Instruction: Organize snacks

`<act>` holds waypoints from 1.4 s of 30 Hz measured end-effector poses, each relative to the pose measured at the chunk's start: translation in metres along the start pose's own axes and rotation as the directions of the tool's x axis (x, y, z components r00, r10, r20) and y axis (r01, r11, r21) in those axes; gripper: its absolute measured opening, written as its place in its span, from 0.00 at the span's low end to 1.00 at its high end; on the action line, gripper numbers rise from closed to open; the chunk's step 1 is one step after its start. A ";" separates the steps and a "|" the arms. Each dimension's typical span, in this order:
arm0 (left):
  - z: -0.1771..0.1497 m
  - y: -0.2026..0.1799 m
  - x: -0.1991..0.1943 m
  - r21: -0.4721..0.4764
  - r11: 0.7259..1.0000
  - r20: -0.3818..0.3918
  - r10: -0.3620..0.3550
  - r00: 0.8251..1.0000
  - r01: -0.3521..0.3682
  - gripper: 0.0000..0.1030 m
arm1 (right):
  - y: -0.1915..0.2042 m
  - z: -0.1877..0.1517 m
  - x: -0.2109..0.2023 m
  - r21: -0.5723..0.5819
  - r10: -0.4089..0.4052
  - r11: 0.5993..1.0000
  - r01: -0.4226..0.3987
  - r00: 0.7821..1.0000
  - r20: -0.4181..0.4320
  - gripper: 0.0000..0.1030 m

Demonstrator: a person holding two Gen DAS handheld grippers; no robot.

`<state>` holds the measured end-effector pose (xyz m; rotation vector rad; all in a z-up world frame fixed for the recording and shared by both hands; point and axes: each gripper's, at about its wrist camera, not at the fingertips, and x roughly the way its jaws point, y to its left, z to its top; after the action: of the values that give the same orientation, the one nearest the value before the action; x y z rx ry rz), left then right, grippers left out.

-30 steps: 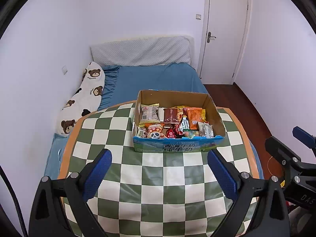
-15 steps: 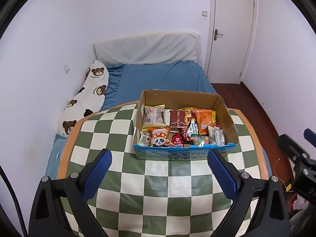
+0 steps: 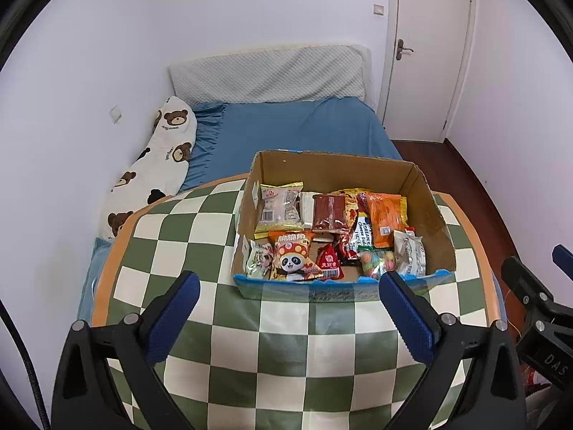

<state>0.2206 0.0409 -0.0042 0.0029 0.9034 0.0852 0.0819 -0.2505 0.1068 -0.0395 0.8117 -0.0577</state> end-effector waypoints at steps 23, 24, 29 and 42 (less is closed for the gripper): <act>0.004 -0.005 0.016 0.016 1.000 -0.009 0.016 1.000 -0.016 1.00 | 0.001 0.005 0.020 0.001 -0.003 1.000 0.003 0.999 -0.035 1.00; 0.004 -0.005 0.016 0.015 1.000 -0.009 0.016 1.000 -0.016 1.00 | 0.001 0.005 0.020 -0.001 -0.003 1.000 0.003 0.999 -0.033 1.00; 0.003 -0.005 0.016 0.016 1.000 -0.009 0.016 1.000 -0.016 1.00 | 0.001 0.005 0.020 -0.002 -0.002 1.000 0.002 0.999 -0.033 1.00; 0.002 -0.005 0.013 0.022 1.000 -0.009 0.017 1.000 -0.017 1.00 | 0.003 0.004 0.015 0.000 0.000 1.000 0.000 0.999 -0.034 1.00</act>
<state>0.2307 0.0365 -0.0131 0.0303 0.9131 0.0910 0.0951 -0.2488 0.0981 -0.0390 0.8454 -0.0587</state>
